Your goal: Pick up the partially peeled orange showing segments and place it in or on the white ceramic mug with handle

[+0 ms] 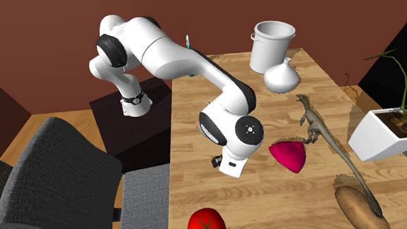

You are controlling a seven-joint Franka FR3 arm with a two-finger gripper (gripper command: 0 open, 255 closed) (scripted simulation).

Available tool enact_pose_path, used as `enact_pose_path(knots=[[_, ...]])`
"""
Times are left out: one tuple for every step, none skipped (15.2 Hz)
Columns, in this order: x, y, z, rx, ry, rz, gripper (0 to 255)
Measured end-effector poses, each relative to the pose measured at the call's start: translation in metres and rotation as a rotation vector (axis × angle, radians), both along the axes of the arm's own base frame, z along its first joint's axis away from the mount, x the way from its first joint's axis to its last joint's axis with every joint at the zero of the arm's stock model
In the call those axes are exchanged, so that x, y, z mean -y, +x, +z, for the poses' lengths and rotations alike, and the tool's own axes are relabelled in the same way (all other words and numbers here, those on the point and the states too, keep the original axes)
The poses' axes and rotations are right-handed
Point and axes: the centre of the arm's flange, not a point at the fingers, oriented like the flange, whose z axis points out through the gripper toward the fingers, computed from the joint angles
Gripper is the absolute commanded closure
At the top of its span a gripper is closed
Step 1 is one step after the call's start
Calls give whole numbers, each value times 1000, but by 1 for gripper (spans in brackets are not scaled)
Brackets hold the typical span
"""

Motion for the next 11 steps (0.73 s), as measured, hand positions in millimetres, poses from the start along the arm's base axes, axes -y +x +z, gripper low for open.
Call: enact_pose_path(knots=[[0, 0, -2, -1, 0, 0, 0], [0, 0, -4, -1, 0, 0, 0], [-1, 0, -4, -1, 0, 0, 0], [-1, 0, -4, -1, 0, 0, 0], [-1, 0, -5, -1, 0, 0, 0], [-1, 0, -5, -1, 0, 0, 0], [-1, 0, -5, -1, 0, 0, 255], [-1, 0, -5, -1, 0, 0, 255], [-1, 0, -5, -1, 0, 0, 255], [-1, 0, -5, -1, 0, 0, 255], [-1, 0, -5, -1, 0, 0, 255]])
